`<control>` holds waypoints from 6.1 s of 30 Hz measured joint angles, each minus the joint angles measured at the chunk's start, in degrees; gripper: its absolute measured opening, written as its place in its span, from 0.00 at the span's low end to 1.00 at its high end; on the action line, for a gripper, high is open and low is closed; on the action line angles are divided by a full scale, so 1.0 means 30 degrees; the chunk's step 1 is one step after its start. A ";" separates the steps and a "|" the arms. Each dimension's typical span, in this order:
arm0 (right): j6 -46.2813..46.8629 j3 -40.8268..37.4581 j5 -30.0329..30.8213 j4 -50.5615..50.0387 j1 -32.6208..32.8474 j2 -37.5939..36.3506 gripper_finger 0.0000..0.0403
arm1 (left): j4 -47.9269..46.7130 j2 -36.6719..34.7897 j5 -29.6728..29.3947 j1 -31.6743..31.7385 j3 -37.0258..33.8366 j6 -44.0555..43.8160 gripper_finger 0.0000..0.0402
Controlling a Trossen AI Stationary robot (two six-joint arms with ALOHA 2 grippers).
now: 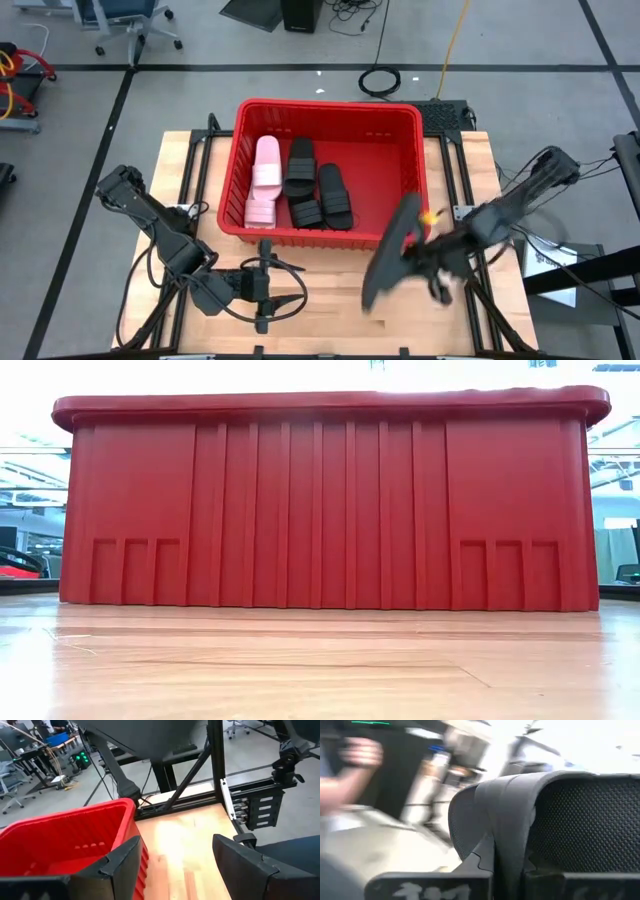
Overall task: Pick and place slides into bin
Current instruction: Put the black slide into the red bin, then return to Home Position
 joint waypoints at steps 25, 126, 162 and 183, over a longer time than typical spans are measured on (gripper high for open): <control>0.3150 1.2191 0.2284 -1.5040 -1.8049 0.3350 0.01 | -0.0008 0.0000 -0.0734 0.0255 0.0000 0.0936 0.62; -0.4008 1.5664 -1.7832 -2.1330 -2.2904 2.2057 0.02 | -0.4626 -0.8313 -0.0211 0.8510 0.0015 0.3515 0.62; -0.2827 1.5658 -1.3039 -1.9267 -2.2926 1.9509 0.59 | -0.4619 -0.8309 -0.0199 0.8510 0.0007 0.3555 0.62; 0.3021 1.5672 -1.2891 -1.8276 -2.2475 1.1681 0.58 | -0.6167 -0.8588 -0.0351 0.8320 0.0000 0.3582 0.62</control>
